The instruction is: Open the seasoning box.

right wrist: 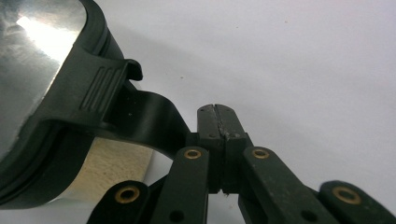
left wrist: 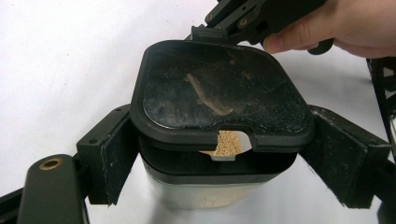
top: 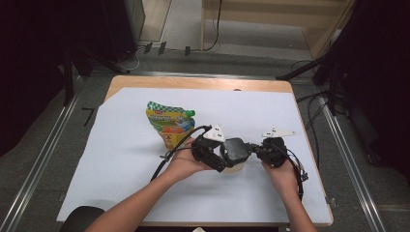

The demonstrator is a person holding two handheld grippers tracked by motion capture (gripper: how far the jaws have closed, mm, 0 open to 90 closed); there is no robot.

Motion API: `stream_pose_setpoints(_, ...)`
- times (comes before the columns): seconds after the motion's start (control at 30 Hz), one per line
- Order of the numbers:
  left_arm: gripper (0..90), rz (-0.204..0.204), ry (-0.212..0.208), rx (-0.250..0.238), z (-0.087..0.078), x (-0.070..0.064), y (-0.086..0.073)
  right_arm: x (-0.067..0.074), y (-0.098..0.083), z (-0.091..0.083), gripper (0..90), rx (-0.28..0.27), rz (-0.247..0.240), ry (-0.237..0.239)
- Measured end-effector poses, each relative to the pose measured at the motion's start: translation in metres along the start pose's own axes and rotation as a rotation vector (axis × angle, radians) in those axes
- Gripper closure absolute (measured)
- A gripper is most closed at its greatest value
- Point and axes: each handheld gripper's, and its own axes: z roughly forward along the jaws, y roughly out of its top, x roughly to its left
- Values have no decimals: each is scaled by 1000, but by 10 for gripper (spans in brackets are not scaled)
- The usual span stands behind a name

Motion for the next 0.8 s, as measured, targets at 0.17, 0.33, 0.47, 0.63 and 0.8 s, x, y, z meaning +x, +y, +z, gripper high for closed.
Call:
stream_pose_setpoints(0.17, 169, 4, 3, 5, -1, -1, 2, 0, -1, -3, 900, -5, 7, 5)
stream_pose_setpoints(0.33, 170, 11, 7, -5, -2, -2, 7, 1, -2, -6, 900, -5, 5, 4)
stream_pose_setpoints(0.47, 171, 15, 11, -8, -3, -3, 12, 1, -3, -7, 900, -3, 12, 6)
stream_pose_setpoints(0.63, 446, -36, -78, -95, -10, -5, 17, 3, -3, -8, 900, -9, 7, 12)
stream_pose_setpoints(0.8, 455, -14, -66, -32, -7, -11, 29, 5, -4, -11, 900, -12, 1, 10)
